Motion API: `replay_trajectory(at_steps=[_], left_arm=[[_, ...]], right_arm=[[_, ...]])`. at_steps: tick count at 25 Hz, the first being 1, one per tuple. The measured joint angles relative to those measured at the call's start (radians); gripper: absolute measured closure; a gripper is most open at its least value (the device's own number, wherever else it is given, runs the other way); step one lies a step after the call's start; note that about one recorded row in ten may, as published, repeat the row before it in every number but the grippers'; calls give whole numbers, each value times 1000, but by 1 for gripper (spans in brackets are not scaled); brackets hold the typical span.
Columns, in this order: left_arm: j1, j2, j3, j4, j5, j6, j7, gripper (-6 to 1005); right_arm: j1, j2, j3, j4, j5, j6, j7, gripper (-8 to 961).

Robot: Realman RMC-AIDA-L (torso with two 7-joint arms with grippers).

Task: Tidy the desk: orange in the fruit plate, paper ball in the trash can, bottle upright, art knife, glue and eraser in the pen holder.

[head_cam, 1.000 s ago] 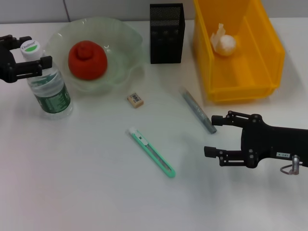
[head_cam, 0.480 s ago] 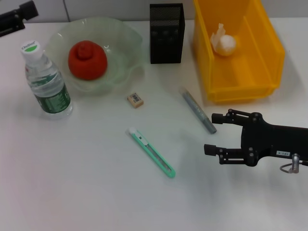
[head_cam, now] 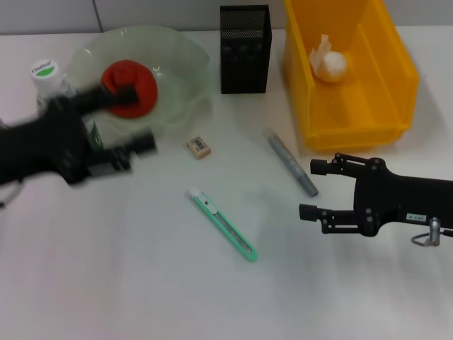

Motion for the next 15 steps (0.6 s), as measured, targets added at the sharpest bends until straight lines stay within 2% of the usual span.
replay_trajectory(at_steps=[1,2,3,8,10,12,15], left_arm=[[0,0,0,0,0,0,0,192],[0,-6,69,-85,40,-27,118,192],[5,-17,72,-108,75,-57,159,192],[29,-35,74,-186,124,-147,284,192],[48,-41,78,-230,138,-193,343,192],[66,-43,80,-254,138,-218,381,192],[97,-48,84,-266,141,-235,417,192]], right_arm=[[10,-3,0,-1,0,0,15,121],[10,-3,0,-1,0,0,15,121],[15,-5,0,-1,0,-1,26,121],[49,-15,-3,-42,0,-44,136,121],[77,-10,-16,-173,-6,-78,320,121],[90,-10,-34,-208,-10,-85,376,121],[193,-35,-175,-328,-43,-99,685,121]])
